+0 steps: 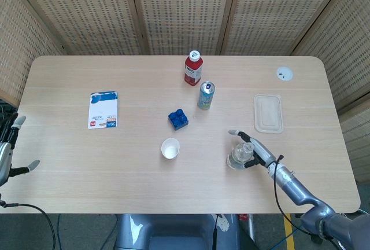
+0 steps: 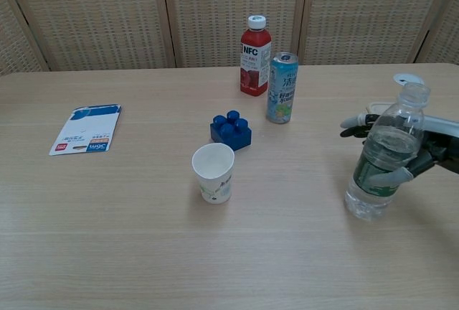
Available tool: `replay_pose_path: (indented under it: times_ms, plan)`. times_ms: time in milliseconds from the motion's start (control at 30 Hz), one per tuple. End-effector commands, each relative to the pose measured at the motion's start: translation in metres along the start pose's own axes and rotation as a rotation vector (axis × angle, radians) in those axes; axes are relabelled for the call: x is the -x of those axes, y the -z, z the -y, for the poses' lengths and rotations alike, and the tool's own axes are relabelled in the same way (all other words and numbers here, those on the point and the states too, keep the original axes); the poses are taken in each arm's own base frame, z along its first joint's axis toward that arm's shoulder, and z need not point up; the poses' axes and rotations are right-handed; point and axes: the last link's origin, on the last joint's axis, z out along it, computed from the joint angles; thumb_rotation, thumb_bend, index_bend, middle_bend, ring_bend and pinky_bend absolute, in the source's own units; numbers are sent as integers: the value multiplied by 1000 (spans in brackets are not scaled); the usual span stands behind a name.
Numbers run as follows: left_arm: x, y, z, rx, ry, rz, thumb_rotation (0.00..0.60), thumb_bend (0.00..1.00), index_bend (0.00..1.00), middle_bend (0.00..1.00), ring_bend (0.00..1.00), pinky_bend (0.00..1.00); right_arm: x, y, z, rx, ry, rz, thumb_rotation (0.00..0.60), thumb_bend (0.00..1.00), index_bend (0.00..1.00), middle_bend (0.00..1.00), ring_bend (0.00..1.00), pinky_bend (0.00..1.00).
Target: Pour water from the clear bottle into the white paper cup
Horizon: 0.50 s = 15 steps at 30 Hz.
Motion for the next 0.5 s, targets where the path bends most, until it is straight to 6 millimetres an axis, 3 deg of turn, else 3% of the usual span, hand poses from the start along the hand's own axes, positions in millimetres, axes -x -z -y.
replay_pose_path:
  times_ms: [33, 133, 233, 500]
  plan:
    - [0, -1, 0, -1, -1, 2, 600, 68, 0, 0, 0, 0, -1, -1, 0, -2, 3, -11, 600, 223, 375, 377, 184, 247]
    - [1, -1, 0, -2, -1, 4, 600, 68, 0, 0, 0, 0, -1, -1, -1, -3, 13, -22, 600, 427, 490, 506, 384, 490]
    - [0, 0, 0, -1, -1, 5, 600, 69, 0, 0, 0, 0, -1, 0, 0, -13, 23, -35, 600, 517, 522, 558, 458, 598]
    - [0, 1, 0, 1, 3, 8, 600, 69, 0, 0, 0, 0, -15, -3, 27, -122, 170, -117, 600, 572, 535, 570, 496, 675]
